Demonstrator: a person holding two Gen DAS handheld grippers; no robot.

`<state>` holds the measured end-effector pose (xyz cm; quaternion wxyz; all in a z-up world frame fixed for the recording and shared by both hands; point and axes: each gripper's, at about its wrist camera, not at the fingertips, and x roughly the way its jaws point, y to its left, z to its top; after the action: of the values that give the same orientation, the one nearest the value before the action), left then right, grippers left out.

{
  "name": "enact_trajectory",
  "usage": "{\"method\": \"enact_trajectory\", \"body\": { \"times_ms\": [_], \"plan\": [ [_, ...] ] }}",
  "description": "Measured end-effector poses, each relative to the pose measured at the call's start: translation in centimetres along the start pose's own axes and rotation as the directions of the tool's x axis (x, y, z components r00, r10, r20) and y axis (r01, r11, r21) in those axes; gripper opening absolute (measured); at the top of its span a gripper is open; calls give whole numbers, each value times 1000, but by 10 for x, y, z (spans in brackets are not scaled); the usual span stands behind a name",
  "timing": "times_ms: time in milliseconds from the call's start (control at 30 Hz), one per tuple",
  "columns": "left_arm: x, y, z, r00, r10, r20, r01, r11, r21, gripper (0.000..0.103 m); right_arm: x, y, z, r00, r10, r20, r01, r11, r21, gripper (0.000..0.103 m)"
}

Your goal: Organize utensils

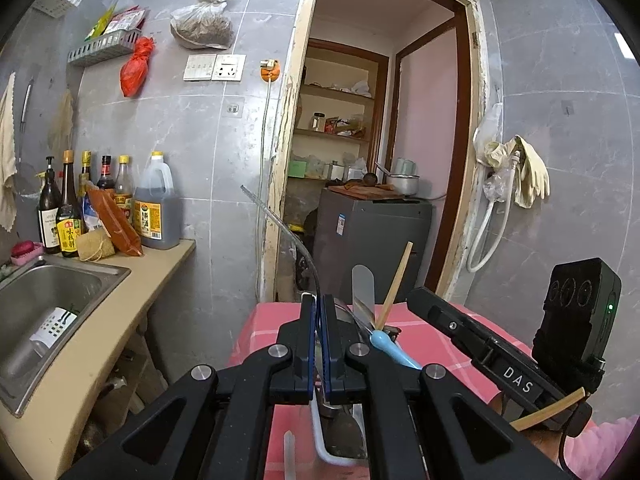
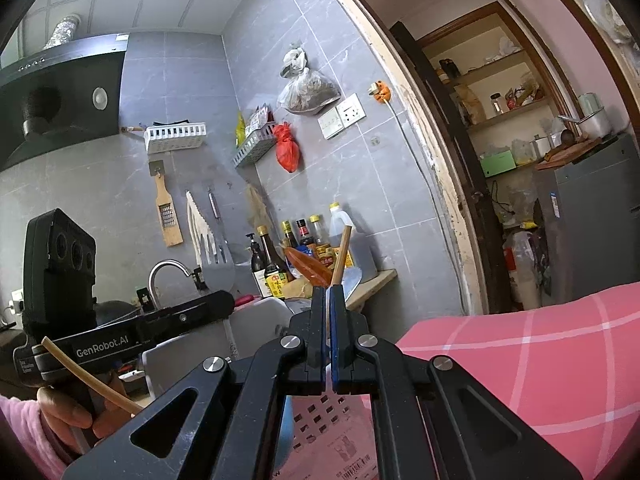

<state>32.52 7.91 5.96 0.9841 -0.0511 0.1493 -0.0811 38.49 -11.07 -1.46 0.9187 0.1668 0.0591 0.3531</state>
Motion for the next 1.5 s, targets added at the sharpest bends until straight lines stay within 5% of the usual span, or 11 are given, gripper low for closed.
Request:
{"method": "enact_trajectory", "body": {
  "times_ms": [200,400,533,700,900,1000,1167,1233,1500],
  "plan": [
    [-3,-1,-2,1000,-9,-4,9,1000,-9,5,-7,2,3,1000,-13,5,13,1000,-3,19],
    [-6,-4,-4,1000,-21,-10,21,1000,-4,9,-16,6,6,999,-35,25,35,999,-18,24],
    [-12,-6,-3,1000,-23,12,23,1000,-13,37,-24,7,8,998,-53,39,54,998,-19,30],
    [-21,-11,-1,999,-22,35,22,1000,-10,40,-35,8,14,995,-83,52,85,996,-21,36],
    [-39,-14,-4,996,5,85,-1,999,-42,66,-62,13,23,988,-136,79,139,990,-37,57],
    [-50,-14,-8,994,13,110,-4,997,-77,89,-81,18,27,980,-183,83,188,980,-59,70],
    [-69,-28,-18,989,29,142,-21,998,-53,102,-117,29,33,959,-265,97,275,956,-104,84],
    [-81,-37,-24,987,35,156,-31,999,-28,103,-135,36,35,949,-299,105,310,944,-113,93],
    [-121,-62,-38,987,11,160,-14,1000,20,103,-204,53,39,906,-412,103,421,902,-99,100]
  ]
}}
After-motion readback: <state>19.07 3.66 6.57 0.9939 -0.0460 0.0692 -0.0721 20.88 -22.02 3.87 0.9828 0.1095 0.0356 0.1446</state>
